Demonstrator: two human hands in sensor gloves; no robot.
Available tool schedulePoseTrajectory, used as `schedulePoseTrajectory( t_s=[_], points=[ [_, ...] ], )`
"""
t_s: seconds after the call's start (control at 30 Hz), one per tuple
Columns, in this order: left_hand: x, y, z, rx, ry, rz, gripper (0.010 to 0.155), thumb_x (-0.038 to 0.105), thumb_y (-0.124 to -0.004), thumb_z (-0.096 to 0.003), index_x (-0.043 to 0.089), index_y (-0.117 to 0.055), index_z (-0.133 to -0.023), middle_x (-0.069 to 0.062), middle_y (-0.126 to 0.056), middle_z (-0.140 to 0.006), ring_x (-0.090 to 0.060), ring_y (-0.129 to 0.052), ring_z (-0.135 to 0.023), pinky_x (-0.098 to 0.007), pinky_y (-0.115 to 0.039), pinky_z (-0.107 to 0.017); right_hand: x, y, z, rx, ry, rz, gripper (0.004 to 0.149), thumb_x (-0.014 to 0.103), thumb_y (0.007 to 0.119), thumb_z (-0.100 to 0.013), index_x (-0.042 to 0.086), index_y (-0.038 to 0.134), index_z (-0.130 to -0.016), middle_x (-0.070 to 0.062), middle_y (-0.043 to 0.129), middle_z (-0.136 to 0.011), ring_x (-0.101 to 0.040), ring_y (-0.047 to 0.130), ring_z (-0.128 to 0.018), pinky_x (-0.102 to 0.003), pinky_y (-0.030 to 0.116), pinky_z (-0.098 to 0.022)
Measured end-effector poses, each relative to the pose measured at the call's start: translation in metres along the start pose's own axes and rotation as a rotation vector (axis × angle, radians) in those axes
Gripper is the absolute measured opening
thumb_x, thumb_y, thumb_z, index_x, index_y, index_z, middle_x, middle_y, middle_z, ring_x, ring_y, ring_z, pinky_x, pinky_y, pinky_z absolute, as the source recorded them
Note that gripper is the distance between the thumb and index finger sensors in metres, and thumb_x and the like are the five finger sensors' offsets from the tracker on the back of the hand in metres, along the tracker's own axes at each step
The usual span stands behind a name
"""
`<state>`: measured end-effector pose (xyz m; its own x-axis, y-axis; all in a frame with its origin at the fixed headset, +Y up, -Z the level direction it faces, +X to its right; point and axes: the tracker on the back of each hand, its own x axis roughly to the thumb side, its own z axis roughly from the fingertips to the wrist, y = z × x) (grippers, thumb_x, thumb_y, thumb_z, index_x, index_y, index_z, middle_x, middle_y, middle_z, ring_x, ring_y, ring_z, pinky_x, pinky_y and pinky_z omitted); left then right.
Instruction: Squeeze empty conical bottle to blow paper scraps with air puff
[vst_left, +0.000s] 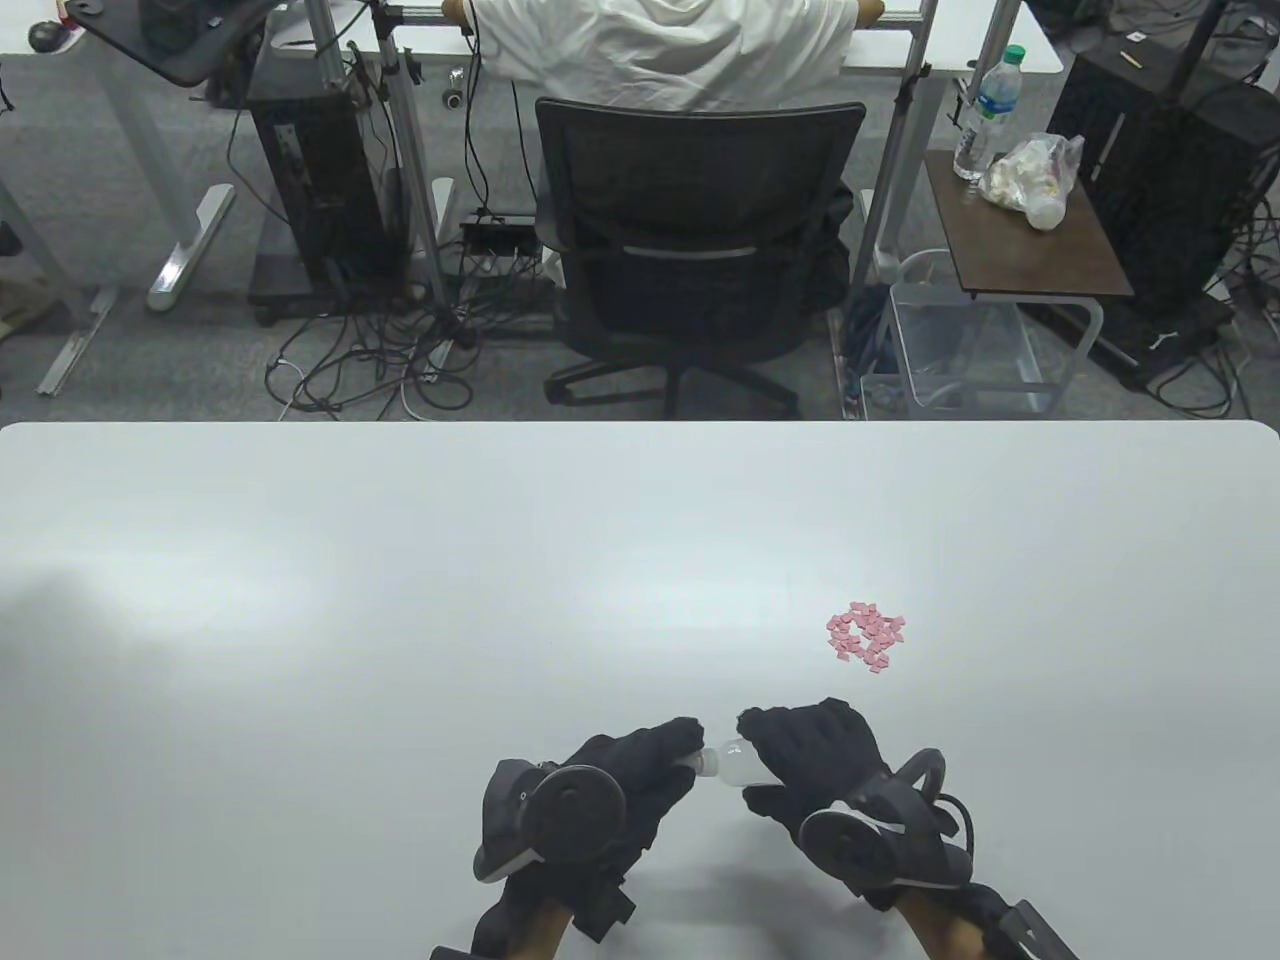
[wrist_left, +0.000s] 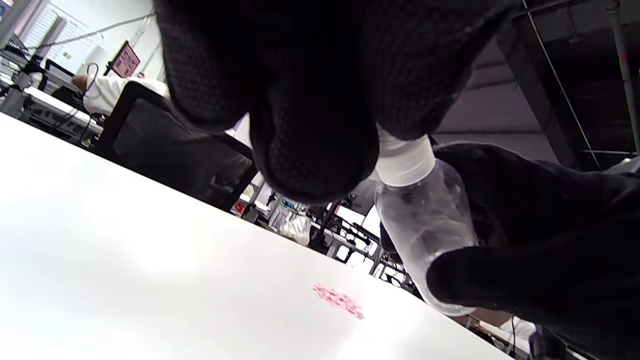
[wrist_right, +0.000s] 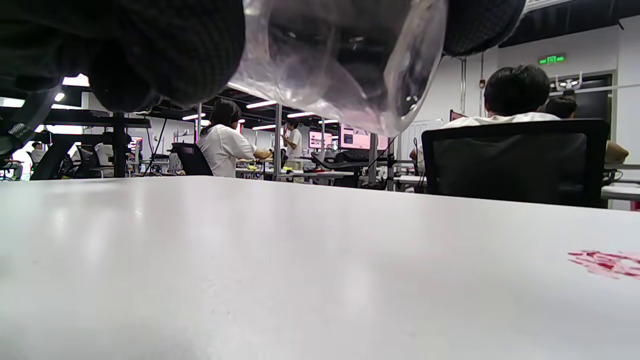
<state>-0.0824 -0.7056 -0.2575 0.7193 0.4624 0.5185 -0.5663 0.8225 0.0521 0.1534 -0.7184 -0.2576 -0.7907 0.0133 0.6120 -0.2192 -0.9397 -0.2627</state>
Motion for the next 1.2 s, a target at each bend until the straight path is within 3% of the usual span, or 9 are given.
schedulePoseTrajectory(
  t_s=[0.07, 0.3, 0.43, 0.5, 0.8, 1.0, 1.13, 1.2],
  points=[
    [-0.002, 0.002, 0.001, 0.049, 0.011, 0.007, 0.049, 0.034, -0.089, -0.0517, 0.014, -0.084, -0.096, -0.010, -0.104, -0.075, -0.020, -0.114, -0.050, -0.044, -0.086, -0.057, 0.000, -0.002, 0.000, -0.014, 0.002, -0.017, 0.074, 0.042, 0.087, -0.042, 0.011, 0.062, -0.104, -0.016, 0.082, -0.094, -0.042, 0.088, -0.080, -0.066, 0.065, -0.065],
    [-0.005, -0.003, 0.002, 0.061, 0.039, -0.065, 0.050, 0.044, -0.083, -0.0523, 0.009, -0.089, -0.088, -0.009, -0.106, -0.060, -0.019, -0.114, -0.038, -0.042, -0.087, -0.051, 0.006, 0.000, -0.003, -0.005, -0.016, 0.023, 0.074, 0.043, 0.087, -0.042, 0.011, 0.062, -0.104, -0.016, 0.082, -0.094, -0.041, 0.088, -0.080, -0.066, 0.065, -0.065],
    [-0.009, -0.006, 0.002, 0.032, 0.041, 0.015, 0.054, 0.044, -0.082, -0.0539, 0.008, -0.085, -0.094, -0.013, -0.103, -0.069, -0.023, -0.112, -0.046, -0.045, -0.084, -0.055, 0.006, -0.002, -0.004, -0.003, -0.007, 0.073, 0.074, 0.042, 0.087, -0.042, 0.011, 0.062, -0.105, -0.016, 0.082, -0.094, -0.042, 0.088, -0.080, -0.066, 0.065, -0.065],
    [-0.011, -0.008, 0.002, -0.009, 0.034, 0.053, 0.052, 0.037, -0.083, -0.0551, 0.008, -0.080, -0.098, -0.014, -0.100, -0.077, -0.025, -0.110, -0.054, -0.047, -0.081, -0.060, 0.005, -0.002, -0.004, -0.008, -0.008, 0.086, 0.074, 0.042, 0.087, -0.042, 0.011, 0.061, -0.105, -0.016, 0.082, -0.094, -0.041, 0.088, -0.080, -0.066, 0.065, -0.065],
    [-0.013, -0.001, 0.001, 0.018, 0.080, 0.016, 0.049, 0.040, -0.080, -0.0548, 0.008, -0.086, -0.091, -0.012, -0.103, -0.066, -0.022, -0.111, -0.045, -0.045, -0.083, -0.056, 0.003, -0.005, -0.003, -0.028, -0.006, 0.108, 0.074, 0.042, 0.087, -0.042, 0.012, 0.061, -0.105, -0.016, 0.081, -0.095, -0.041, 0.087, -0.081, -0.066, 0.064, -0.065],
    [-0.029, 0.024, 0.004, 0.086, 0.199, -0.087, 0.048, 0.043, -0.082, -0.0543, 0.010, -0.090, -0.088, -0.012, -0.105, -0.065, -0.023, -0.111, -0.044, -0.046, -0.083, -0.055, -0.015, -0.013, 0.003, -0.042, 0.093, 0.035, 0.074, 0.042, 0.087, -0.042, 0.011, 0.061, -0.105, -0.016, 0.081, -0.095, -0.042, 0.087, -0.080, -0.066, 0.064, -0.065],
    [-0.051, 0.034, -0.004, 0.046, 0.360, -0.155, 0.047, 0.035, -0.084, -0.0551, 0.009, -0.087, -0.094, -0.015, -0.103, -0.073, -0.025, -0.111, -0.052, -0.047, -0.081, -0.059, -0.025, -0.016, 0.005, -0.053, 0.153, 0.001, 0.074, 0.042, 0.086, -0.043, 0.011, 0.061, -0.105, -0.017, 0.081, -0.095, -0.042, 0.087, -0.080, -0.066, 0.064, -0.065],
    [-0.073, 0.044, -0.014, 0.037, 0.403, -0.289, 0.047, 0.031, -0.084, -0.0556, 0.011, -0.084, -0.098, -0.015, -0.100, -0.080, -0.026, -0.110, -0.058, -0.048, -0.080, -0.062, -0.029, -0.016, 0.007, -0.048, 0.173, -0.007, 0.074, 0.042, 0.087, -0.043, 0.011, 0.061, -0.105, -0.017, 0.081, -0.095, -0.042, 0.087, -0.080, -0.067, 0.064, -0.065]
  ],
)
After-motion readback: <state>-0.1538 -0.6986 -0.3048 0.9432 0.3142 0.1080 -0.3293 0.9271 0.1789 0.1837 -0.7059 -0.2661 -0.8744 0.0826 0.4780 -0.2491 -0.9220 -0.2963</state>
